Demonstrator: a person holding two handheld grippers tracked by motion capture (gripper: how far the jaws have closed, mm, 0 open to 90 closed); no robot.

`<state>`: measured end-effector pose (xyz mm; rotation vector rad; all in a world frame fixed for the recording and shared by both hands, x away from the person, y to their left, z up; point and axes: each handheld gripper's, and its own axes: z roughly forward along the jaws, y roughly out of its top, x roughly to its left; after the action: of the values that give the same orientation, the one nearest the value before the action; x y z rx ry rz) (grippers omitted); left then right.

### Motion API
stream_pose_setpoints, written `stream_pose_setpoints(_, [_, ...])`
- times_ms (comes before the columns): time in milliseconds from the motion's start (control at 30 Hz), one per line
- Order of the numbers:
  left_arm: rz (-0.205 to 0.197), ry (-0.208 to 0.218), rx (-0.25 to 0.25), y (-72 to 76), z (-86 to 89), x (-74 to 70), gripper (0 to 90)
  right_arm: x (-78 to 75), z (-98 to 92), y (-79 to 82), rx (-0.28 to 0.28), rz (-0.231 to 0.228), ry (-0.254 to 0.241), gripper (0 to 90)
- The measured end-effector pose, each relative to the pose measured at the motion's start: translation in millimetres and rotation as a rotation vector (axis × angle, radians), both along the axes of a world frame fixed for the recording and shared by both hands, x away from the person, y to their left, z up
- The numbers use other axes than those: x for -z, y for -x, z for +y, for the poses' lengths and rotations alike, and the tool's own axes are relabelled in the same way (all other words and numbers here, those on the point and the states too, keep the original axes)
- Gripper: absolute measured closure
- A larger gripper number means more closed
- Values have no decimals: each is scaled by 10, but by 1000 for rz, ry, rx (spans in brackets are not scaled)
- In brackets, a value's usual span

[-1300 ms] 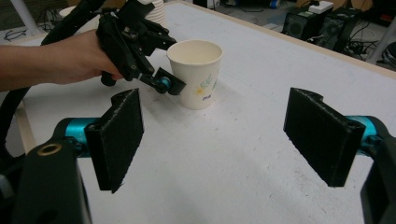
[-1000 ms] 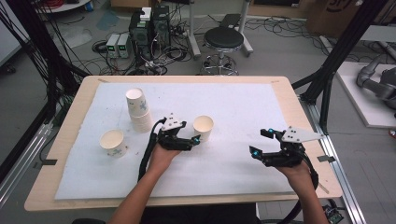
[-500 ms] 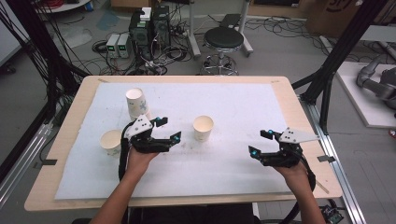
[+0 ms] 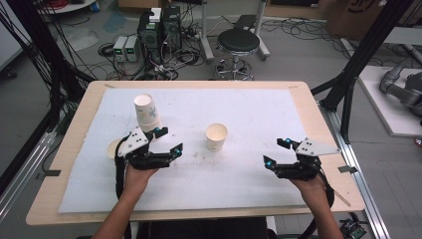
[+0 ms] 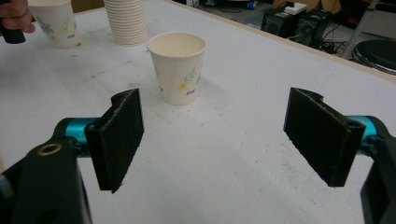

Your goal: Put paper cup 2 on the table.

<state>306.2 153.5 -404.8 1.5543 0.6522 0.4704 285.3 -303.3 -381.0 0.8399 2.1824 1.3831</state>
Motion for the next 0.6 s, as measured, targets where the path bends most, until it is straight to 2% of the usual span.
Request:
stream_pose_setpoints(167, [3, 8, 1, 1, 12, 2, 194, -1, 33, -15, -7, 2, 2, 206])
stream_pose_setpoints(433, [3, -10, -1, -9, 3, 18, 194, -4, 21, -18, -9, 0, 0, 205])
stream_pose_setpoints(600, [10, -7, -1, -5, 7, 29, 194, -7, 26, -26, -14, -2, -1, 206])
